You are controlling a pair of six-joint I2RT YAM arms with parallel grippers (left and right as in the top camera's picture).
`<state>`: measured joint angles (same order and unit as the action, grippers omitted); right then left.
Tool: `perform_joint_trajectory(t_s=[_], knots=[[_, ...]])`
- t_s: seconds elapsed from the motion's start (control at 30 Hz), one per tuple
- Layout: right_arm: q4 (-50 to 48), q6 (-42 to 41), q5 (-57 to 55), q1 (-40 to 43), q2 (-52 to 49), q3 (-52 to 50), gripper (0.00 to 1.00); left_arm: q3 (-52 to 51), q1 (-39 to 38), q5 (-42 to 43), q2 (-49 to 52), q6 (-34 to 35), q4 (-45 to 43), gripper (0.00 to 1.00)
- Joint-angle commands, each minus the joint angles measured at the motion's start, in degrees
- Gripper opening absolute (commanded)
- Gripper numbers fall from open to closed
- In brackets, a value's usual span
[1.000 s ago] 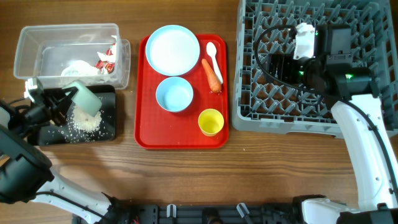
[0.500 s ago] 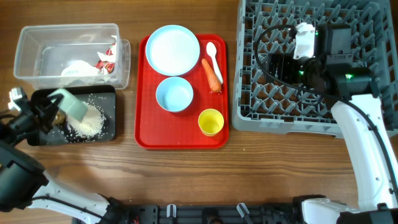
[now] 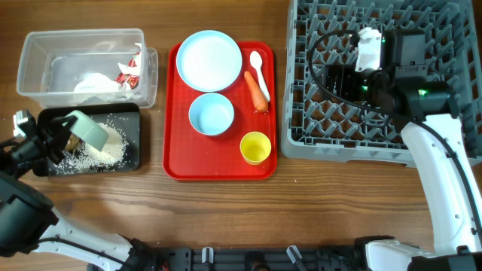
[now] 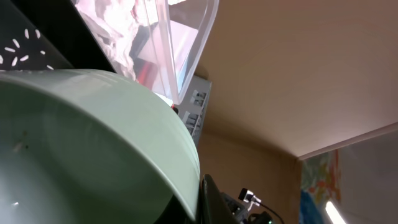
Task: Sort waste into correct bins and load items into the dishwasher rack
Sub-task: 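Tip the green bowl over the black tray to pour out the rice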
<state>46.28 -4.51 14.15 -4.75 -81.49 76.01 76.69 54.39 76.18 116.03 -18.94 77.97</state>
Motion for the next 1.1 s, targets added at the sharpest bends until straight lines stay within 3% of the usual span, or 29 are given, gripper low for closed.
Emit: perform_joint_trajectory(t_s=[0.0, 0.23, 0.27, 0.3, 0.47, 0.63, 0.7, 0.77, 0.83, 0.93, 1.07], knots=[[-0.13, -0.59, 0.94, 0.15, -0.70, 1.22, 1.00, 0.44, 0.26, 3.52, -0.63, -2.34, 2.05, 0.04], [-0.15, -0.33, 0.94, 0.17, -0.70, 1.25, 1.00, 0.48, 0.24, 7.67, -0.76, -7.76, 10.95, 0.04], [-0.15, -0.35, 0.94, 0.17, -0.70, 1.22, 1.00, 0.48, 0.13, 9.20, -0.92, -9.33, 14.10, 0.04], [-0.26, -0.35, 0.94, 0.17, -0.70, 1.22, 1.00, 0.48, 0.11, 12.61, -1.22, -16.20, 16.46, 0.04], [-0.59, 0.02, 0.94, 0.15, -0.70, 1.22, 1.00, 0.48, -0.28, 12.76, -1.29, -16.87, 17.11, 0.04], [-0.76, 0.02, 0.94, 0.17, -0.70, 1.22, 1.00, 0.48, -0.13, 8.63, -1.27, -16.39, 10.91, 0.04], [-1.14, 0.04, 0.94, 0.17, -0.70, 1.25, 1.00, 0.48, -0.48, 8.28, -1.38, -13.57, 15.13, 0.04], [-1.31, 0.02, 0.94, 0.17, -0.70, 1.25, 1.00, 0.48, -1.01, 10.62, -1.92, -16.44, 18.64, 0.04], [-1.38, 0.04, 0.94, 0.15, -0.70, 1.25, 1.00, 0.83, -1.07, 11.72, -2.36, -19.54, 14.40, 0.04], [-1.38, -0.02, 0.96, 0.15, -0.70, 1.22, 1.00, 0.87, -1.03, 10.58, -2.47, -13.38, 13.57, 0.04], [-1.36, -0.02, 0.96, 0.15, -0.70, 1.22, 1.00, 1.40, -3.69, 8.94, -6.23, -21.22, 18.64, 0.04]])
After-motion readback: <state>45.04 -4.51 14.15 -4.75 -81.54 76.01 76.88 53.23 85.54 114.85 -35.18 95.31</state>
